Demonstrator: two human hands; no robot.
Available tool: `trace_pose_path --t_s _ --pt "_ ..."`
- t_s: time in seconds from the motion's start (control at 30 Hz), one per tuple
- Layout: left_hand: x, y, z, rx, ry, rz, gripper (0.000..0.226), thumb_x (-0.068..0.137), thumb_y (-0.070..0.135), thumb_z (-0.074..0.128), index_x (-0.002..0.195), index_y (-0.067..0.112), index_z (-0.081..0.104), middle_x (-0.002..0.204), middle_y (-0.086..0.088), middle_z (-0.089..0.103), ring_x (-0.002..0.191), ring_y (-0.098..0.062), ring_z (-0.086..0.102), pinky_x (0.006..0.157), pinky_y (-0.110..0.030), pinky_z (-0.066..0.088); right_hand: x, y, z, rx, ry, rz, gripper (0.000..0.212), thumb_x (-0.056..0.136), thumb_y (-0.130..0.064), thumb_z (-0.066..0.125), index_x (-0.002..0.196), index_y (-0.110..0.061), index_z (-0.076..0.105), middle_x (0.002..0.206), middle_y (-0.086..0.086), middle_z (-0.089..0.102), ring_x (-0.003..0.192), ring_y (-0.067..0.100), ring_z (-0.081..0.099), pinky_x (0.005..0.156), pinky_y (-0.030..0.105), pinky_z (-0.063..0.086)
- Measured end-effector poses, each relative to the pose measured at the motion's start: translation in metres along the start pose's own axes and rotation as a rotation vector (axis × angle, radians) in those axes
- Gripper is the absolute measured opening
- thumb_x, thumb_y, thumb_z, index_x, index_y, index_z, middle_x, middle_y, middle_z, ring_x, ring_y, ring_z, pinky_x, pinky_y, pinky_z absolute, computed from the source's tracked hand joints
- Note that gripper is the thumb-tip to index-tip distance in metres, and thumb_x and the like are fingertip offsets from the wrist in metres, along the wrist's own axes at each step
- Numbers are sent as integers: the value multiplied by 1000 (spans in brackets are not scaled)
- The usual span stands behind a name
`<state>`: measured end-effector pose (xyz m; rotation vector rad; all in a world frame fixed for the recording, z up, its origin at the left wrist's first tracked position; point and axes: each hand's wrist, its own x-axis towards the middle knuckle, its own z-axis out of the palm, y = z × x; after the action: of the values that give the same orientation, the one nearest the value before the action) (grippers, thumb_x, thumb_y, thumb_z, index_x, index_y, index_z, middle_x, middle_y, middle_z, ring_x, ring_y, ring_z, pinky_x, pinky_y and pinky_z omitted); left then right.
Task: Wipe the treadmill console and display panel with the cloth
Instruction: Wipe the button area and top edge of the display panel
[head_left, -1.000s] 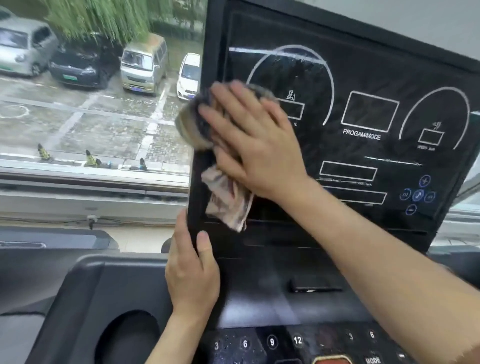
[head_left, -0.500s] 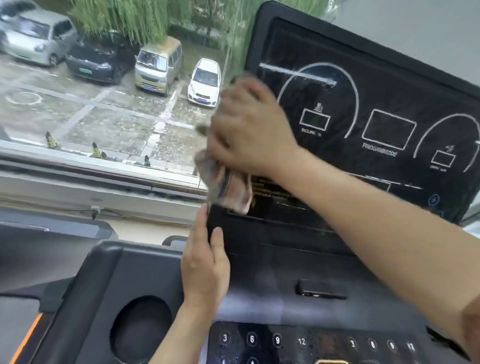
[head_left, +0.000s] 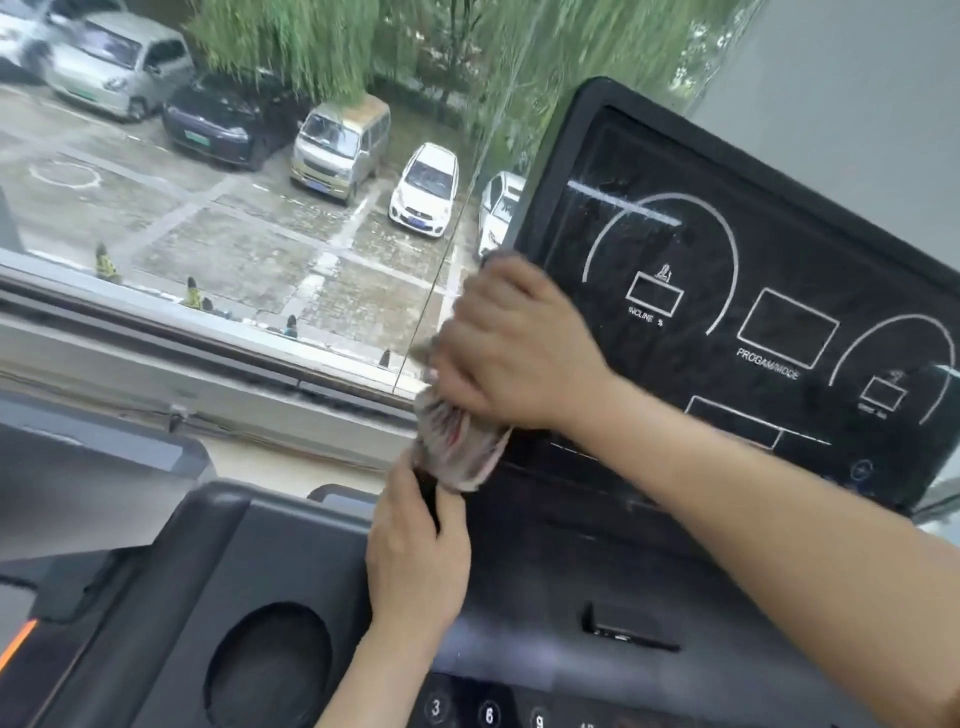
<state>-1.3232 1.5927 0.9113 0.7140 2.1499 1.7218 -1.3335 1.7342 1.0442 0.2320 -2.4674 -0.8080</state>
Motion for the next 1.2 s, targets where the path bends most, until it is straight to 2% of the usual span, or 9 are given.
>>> trace_pose_path --t_s 0.1,0.2,0.37,0.53,0.73,0.87,0.93,1.1,1.2 --pt "18 36 -3 -28 -61 110 54 97 33 40 149 33 23 133 25 32 125 5 29 104 -20 24 27 59 -19 -129 4 93 48 96 -41 36 73 -12 67 81 5 65 100 27 62 109 41 31" --pt "56 79 3 -42 -55 211 50 98 45 32 147 38 24 130 29 32 121 7 31 101 -19 25 58 93 -38 -180 -147 257 50 92 -48 37 83 -13 71 100 6 67 116 25 55 108 43 27" --pt "88 109 16 52 104 275 47 94 57 19 126 33 44 105 10 61 96 -18 59 74 -35 43 99 121 -60 -76 -415 433 43 90 -54 44 65 -20 48 71 -6 51 68 15 52 60 25 39" --pt "83 110 17 100 189 319 64 91 55 14 137 18 39 112 -4 64 98 -30 61 74 -35 40 138 121 -59 -233 -905 296 45 88 -68 47 94 -24 57 90 -6 54 80 19 52 70 32 41" --pt "87 93 19 90 230 209 44 95 37 37 105 0 58 78 -10 54 79 -43 59 64 -33 31 96 40 -36 -212 -808 23 30 100 -22 30 71 -21 39 69 -5 35 64 15 38 71 32 32" --pt "84 96 20 78 241 215 29 97 32 39 111 6 40 74 -7 53 74 -43 58 62 -36 32 86 90 -52 -188 -448 158 46 98 -43 32 61 -19 44 64 -3 42 64 15 40 82 35 37" --pt "82 98 20 97 242 264 30 97 40 29 109 13 35 73 -1 51 69 -39 57 59 -36 31 81 118 -60 -92 -304 328 51 95 -59 31 71 -20 54 74 -7 50 75 13 46 74 33 44" --pt "82 97 19 128 217 288 42 94 44 20 122 18 39 90 -7 64 82 -38 60 65 -35 32 69 132 -65 81 -209 495 55 83 -80 36 91 -28 50 72 -17 42 70 11 52 62 28 44" --pt "82 96 19 153 209 304 48 95 43 19 127 17 42 102 -10 67 87 -37 61 67 -34 32 36 153 -84 158 -355 707 64 75 -87 38 99 -29 52 81 -11 53 78 16 56 66 31 46"
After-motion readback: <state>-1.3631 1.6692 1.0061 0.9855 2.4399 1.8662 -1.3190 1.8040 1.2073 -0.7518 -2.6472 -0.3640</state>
